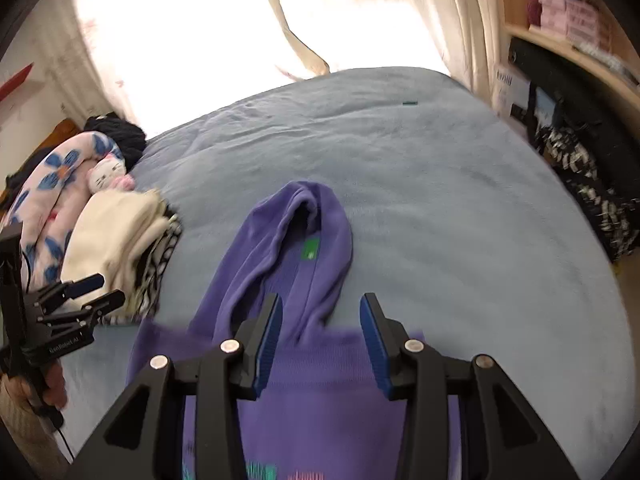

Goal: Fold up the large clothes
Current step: 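Move both grippers to the hood and grasp it with the left gripper, then lift the hood with the left gripper while the right gripper grasps it, folding it over the body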

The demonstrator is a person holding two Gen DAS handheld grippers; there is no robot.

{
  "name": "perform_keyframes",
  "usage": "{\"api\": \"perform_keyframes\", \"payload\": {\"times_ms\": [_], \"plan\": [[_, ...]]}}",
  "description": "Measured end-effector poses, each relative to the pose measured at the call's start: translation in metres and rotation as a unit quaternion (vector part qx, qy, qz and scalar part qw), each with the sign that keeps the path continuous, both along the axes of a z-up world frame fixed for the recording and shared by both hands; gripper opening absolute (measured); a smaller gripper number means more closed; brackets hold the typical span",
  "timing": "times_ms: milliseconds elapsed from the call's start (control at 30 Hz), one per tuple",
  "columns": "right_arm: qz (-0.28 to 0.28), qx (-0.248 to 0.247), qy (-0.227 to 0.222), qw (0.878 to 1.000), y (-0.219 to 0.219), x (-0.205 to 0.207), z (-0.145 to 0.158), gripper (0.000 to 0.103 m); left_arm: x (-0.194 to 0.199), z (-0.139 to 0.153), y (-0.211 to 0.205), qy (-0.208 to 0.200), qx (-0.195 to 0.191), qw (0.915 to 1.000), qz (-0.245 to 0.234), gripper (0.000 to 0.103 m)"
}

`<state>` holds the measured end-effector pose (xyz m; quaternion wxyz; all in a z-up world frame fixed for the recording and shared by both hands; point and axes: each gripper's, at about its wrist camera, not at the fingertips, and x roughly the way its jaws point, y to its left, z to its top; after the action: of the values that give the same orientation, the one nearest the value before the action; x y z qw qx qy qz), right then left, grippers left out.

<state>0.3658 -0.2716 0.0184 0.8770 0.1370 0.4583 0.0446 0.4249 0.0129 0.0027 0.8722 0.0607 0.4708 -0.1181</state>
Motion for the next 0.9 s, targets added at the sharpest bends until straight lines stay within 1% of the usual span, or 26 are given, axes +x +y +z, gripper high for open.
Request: {"api": "perform_keyframes", "payload": {"times_ms": [100, 133, 200, 300, 400, 433, 500, 600, 667, 700, 733, 767, 800, 833, 867, 900], "plan": [[-0.014, 0.039, 0.022, 0.999, -0.010, 0.045, -0.035, 0.041, 0.051, -0.036, -0.009, 0.022, -0.006, 0.9995, 0.020, 0.059], [-0.016, 0.048, 0.026, 0.998, -0.012, 0.057, -0.047, 0.041, 0.061, -0.046, -0.011, 0.028, -0.005, 0.9992, 0.028, 0.059], [-0.022, 0.055, 0.031, 0.998, -0.014, 0.076, -0.066, 0.041, 0.089, -0.073, -0.011, 0.049, -0.008, 0.9978, 0.044, 0.059], [-0.025, 0.052, 0.047, 0.997, -0.012, 0.103, -0.093, 0.041, 0.116, -0.100, -0.010, 0.060, -0.021, 0.9960, 0.062, 0.059], [-0.019, 0.054, 0.061, 0.996, -0.010, 0.125, -0.115, 0.041, 0.137, -0.113, -0.011, 0.062, -0.050, 0.9944, 0.070, 0.059], [-0.016, 0.050, 0.063, 0.997, -0.008, 0.131, -0.121, 0.041, 0.142, -0.117, -0.012, 0.064, -0.054, 0.9941, 0.070, 0.059], [-0.014, 0.041, 0.066, 0.997, -0.005, 0.140, -0.129, 0.041, 0.154, -0.129, -0.019, 0.073, -0.052, 0.9939, 0.065, 0.059], [-0.011, 0.046, 0.070, 0.996, -0.003, 0.153, -0.141, 0.041, 0.169, -0.152, -0.031, 0.104, -0.042, 0.9923, 0.053, 0.059], [-0.003, 0.044, 0.067, 0.997, 0.002, 0.160, -0.146, 0.040, 0.173, -0.162, -0.035, 0.110, -0.049, 0.9912, 0.054, 0.059], [0.000, 0.039, 0.066, 0.997, 0.004, 0.161, -0.148, 0.037, 0.173, -0.163, -0.036, 0.105, -0.052, 0.9916, 0.054, 0.054], [0.007, 0.031, 0.064, 0.997, 0.007, 0.161, -0.149, 0.018, 0.171, -0.163, -0.038, 0.094, -0.059, 0.9928, 0.046, 0.022], [0.013, 0.022, 0.066, 0.997, 0.010, 0.161, -0.150, 0.007, 0.170, -0.164, -0.039, 0.097, -0.066, 0.9925, 0.036, 0.003], [0.017, 0.017, 0.063, 0.998, 0.012, 0.159, -0.148, 0.005, 0.168, -0.162, -0.041, 0.092, -0.058, 0.9934, 0.036, 0.004], [0.020, 0.007, 0.053, 0.998, 0.013, 0.155, -0.144, 0.005, 0.163, -0.156, -0.044, 0.075, -0.032, 0.9961, 0.034, 0.003], [0.021, -0.001, 0.043, 0.999, 0.013, 0.149, -0.138, 0.005, 0.158, -0.151, -0.044, 0.065, -0.018, 0.9973, 0.030, 0.003], [0.021, 0.002, 0.035, 0.999, 0.010, 0.144, -0.132, 0.005, 0.151, -0.143, -0.042, 0.053, -0.007, 0.9981, 0.030, 0.003]]}}
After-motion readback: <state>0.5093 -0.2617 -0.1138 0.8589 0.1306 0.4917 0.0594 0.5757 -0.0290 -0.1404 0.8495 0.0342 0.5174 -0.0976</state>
